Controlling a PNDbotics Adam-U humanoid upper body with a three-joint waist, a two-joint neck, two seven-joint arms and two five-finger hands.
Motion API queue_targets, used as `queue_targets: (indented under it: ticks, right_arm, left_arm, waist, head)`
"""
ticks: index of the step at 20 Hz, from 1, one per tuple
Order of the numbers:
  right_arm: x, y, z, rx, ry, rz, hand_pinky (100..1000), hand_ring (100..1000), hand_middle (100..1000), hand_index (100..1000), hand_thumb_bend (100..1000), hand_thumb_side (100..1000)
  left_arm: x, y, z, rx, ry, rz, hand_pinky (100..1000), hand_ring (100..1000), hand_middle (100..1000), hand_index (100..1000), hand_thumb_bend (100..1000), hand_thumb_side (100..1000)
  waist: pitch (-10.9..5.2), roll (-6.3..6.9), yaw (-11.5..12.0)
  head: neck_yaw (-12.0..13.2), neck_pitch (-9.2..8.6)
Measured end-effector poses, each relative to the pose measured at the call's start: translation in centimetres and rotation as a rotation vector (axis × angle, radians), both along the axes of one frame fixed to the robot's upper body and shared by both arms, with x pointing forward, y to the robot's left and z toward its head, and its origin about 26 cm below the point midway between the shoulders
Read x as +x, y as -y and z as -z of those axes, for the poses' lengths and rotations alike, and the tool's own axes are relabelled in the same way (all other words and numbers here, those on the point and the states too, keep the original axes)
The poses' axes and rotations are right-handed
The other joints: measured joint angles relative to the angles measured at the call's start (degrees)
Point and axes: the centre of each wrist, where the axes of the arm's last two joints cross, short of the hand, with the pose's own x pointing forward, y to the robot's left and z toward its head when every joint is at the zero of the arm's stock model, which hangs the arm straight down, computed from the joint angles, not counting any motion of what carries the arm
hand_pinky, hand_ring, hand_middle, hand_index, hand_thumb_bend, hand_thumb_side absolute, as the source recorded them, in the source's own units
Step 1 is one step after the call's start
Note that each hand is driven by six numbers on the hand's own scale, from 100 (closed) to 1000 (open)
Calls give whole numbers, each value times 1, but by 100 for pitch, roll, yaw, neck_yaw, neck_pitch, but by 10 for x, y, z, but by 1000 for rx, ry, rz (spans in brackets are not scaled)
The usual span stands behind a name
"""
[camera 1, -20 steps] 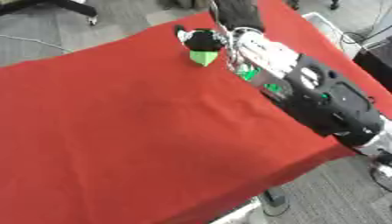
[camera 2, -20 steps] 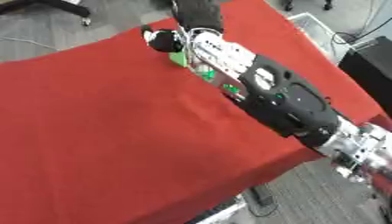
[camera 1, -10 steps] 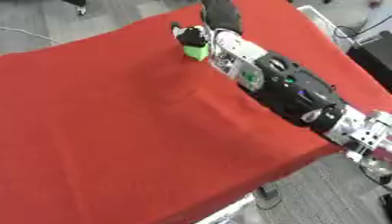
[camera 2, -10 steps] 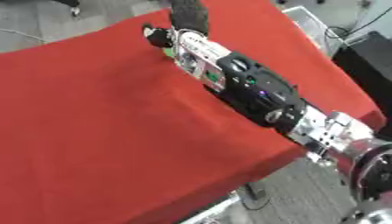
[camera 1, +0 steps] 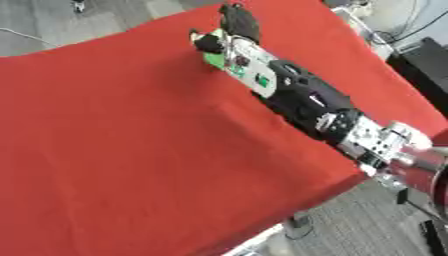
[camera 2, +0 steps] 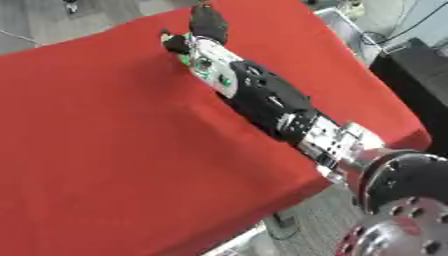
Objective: Pick up the objects with one hand, pass them to the other hand, and then place them into the box on the other side of the table.
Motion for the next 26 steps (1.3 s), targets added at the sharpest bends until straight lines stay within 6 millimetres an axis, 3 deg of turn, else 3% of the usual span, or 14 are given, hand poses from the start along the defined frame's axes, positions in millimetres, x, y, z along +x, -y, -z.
queue_targets:
  ticks: [4,10,14,17,19,20,22,26]
  right_arm:
    - [0,3,4,36,10,-18,100,700,739,852,388,656]
    - [-2,20,27,99,-25,3,100,710,729,847,389,661]
    - [-3,24,34,145,-28,3,100,697,629,774,376,619]
    - [-3,24,34,169,-12,-12,100,646,496,566,247,429]
    - [-3,22,34,184,2,-29,100,609,423,452,100,230]
    - [-3,20,34,191,8,-42,100,594,394,410,100,150]
    - [-3,12,34,200,19,-81,100,574,361,373,100,100]
    - [-7,-17,37,168,38,-194,100,592,376,389,100,100]
  left_arm:
    - [-1,0,0,1,1,0,779,671,689,898,640,654]
    - [-3,-1,5,3,-9,-4,779,671,690,900,637,654]
    - [-4,-2,5,6,-10,-3,779,671,690,900,635,655]
    - [-4,-2,6,8,-13,-2,779,671,690,900,633,657]
    - [-4,-2,6,9,-14,-1,779,671,690,900,632,657]
    - [-4,-2,6,10,-15,0,779,670,689,900,630,657]
    - [-5,-2,6,13,-17,1,778,669,688,899,628,659]
    - [-7,-8,12,24,-44,-11,778,665,686,899,616,670]
  waist:
    - [0,-3,-3]
    - [0,-7,-9]
    - [0,-11,-12]
    - [-2,-23,-36]
    - [-6,-37,-40]
    - [-8,-43,-47]
    - [-18,-54,-85]
    - [-123,-124,-221]
  head:
    - [-15,0]
    - [-26,-11]
    - [-38,-26]
    - [-56,-42]
    - [-64,-42]
    - [-69,-42]
    - [-69,-40]
    - [62,37]
